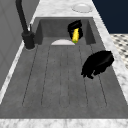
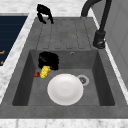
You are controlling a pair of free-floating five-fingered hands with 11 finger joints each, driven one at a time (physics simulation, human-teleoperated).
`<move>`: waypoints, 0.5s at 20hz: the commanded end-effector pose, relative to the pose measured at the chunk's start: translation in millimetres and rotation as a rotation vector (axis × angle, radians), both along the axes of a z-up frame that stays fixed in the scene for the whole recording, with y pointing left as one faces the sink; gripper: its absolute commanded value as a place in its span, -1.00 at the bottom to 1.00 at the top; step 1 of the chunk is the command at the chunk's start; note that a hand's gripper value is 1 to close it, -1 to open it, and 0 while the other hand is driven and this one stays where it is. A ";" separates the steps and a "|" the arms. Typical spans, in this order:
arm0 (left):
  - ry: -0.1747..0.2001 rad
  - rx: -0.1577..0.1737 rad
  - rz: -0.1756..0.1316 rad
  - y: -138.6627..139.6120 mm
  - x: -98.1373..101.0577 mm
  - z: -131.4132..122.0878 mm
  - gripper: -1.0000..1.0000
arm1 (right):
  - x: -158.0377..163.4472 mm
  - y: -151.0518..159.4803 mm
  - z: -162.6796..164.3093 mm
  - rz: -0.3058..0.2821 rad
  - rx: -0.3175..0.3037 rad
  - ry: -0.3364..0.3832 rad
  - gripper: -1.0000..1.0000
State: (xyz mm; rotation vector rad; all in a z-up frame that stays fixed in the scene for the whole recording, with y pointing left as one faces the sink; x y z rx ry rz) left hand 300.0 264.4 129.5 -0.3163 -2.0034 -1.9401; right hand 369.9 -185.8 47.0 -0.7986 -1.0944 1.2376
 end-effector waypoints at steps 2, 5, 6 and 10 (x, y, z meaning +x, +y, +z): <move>0.000 0.000 0.000 0.0 0.0 0.0 0.00 | 22.5 -1.8 -26.5 0.068 -0.008 -0.034 1.00; 0.000 0.000 0.000 0.0 0.0 0.0 0.00 | 35.7 -4.5 -43.5 0.070 0.002 -0.034 1.00; 0.000 0.000 0.000 0.0 0.0 0.0 0.00 | 40.0 -5.3 -49.1 0.071 0.003 -0.035 1.00; 0.000 0.000 0.000 0.0 0.0 0.0 0.00 | 57.2 -11.6 -66.3 0.077 0.007 -0.050 1.00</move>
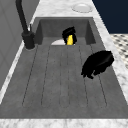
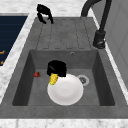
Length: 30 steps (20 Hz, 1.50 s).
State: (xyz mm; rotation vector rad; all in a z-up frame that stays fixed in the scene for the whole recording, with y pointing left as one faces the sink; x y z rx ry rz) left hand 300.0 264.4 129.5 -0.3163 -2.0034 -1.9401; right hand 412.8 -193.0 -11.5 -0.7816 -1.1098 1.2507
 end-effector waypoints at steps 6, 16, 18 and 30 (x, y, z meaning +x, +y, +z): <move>0.000 0.000 0.000 0.0 0.0 0.0 0.00 | 33.7 -31.0 -29.2 0.085 0.030 -0.049 1.00; 0.000 0.000 0.000 0.0 0.0 0.0 0.00 | 87.3 -46.7 -95.0 0.105 0.031 -0.028 1.00; 0.000 0.000 0.000 0.0 0.0 0.0 0.00 | 90.9 -52.7 -100.6 0.101 0.087 0.028 1.00; 0.000 0.000 0.000 0.0 0.0 0.0 0.00 | 104.1 -69.2 -74.6 0.129 0.298 0.186 -1.00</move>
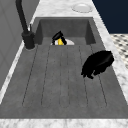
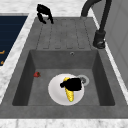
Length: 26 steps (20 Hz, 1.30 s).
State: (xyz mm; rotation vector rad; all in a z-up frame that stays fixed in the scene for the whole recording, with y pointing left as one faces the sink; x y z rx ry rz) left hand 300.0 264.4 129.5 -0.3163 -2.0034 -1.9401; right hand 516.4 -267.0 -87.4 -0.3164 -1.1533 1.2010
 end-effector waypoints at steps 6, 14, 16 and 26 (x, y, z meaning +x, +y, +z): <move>0.000 0.000 0.000 0.0 0.0 0.0 0.00 | -17.9 2.3 44.1 0.011 -0.078 -0.054 -1.00; 0.000 0.000 0.000 0.0 0.0 0.0 0.00 | -52.7 -28.2 99.2 -0.004 -0.081 -0.105 -1.00; 0.000 0.000 0.000 0.0 0.0 0.0 0.00 | -61.6 -36.8 114.2 -0.011 -0.076 -0.120 -1.00; 0.000 0.000 0.000 0.0 0.0 0.0 0.00 | -98.5 -60.8 164.0 -0.056 -0.126 -0.251 -1.00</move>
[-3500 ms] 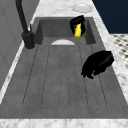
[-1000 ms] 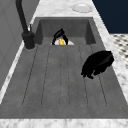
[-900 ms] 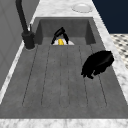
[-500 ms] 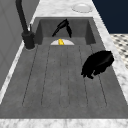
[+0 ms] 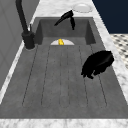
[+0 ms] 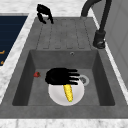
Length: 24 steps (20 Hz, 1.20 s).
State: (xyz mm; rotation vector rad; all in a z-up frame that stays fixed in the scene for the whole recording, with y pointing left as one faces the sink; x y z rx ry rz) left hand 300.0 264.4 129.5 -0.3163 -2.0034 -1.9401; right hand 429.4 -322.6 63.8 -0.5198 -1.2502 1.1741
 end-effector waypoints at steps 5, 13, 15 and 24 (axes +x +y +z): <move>0.000 0.000 0.000 0.0 0.0 0.0 0.00 | -34.9 -14.6 32.9 -0.026 -0.066 -0.162 -1.00; 0.000 0.000 0.000 0.0 0.0 0.0 0.00 | -66.1 -29.1 72.3 -0.060 -0.075 -0.206 -1.00; 0.000 0.000 0.000 0.0 0.0 0.0 0.00 | -82.0 -33.1 80.5 -0.067 -0.060 -0.212 -1.00; 0.000 0.000 0.000 0.0 0.0 0.0 0.00 | -154.9 -40.2 105.3 -0.099 -0.039 -0.269 -1.00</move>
